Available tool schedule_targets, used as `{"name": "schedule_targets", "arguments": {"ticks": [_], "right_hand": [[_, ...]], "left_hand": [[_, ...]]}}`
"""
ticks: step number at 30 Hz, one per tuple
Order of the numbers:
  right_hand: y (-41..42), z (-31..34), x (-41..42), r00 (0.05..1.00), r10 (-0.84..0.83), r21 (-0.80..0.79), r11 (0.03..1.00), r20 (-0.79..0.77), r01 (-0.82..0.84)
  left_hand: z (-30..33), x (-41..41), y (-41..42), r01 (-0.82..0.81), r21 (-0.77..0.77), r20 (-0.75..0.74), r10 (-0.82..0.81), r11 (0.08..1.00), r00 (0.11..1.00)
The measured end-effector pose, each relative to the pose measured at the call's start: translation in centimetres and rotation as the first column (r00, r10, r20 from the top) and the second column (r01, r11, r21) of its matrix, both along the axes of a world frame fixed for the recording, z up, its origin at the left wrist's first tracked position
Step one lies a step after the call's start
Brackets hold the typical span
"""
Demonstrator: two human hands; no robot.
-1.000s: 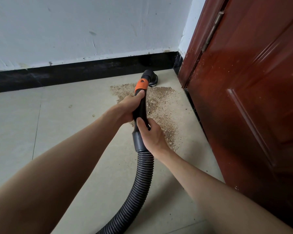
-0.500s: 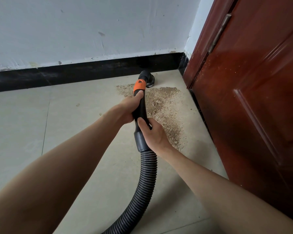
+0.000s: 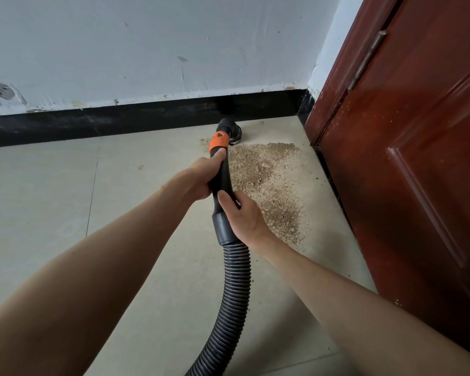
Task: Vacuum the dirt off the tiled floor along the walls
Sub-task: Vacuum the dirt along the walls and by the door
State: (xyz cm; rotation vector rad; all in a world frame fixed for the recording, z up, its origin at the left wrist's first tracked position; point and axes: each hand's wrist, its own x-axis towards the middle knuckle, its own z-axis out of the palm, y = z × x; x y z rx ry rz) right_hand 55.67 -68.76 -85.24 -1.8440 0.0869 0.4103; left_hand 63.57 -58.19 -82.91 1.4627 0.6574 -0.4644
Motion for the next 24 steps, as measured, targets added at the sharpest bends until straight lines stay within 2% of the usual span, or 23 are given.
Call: {"name": "schedule_targets", "arguments": {"ticks": [24], "right_hand": [[3.1, 0.0, -0.4, 0.994, 0.107, -0.025, 0.994, -0.018, -0.108]], "left_hand": [[-0.5, -1.2, 4.1, -0.092, 0.032, -0.026, 0.093, 0.995, 0.995]]}}
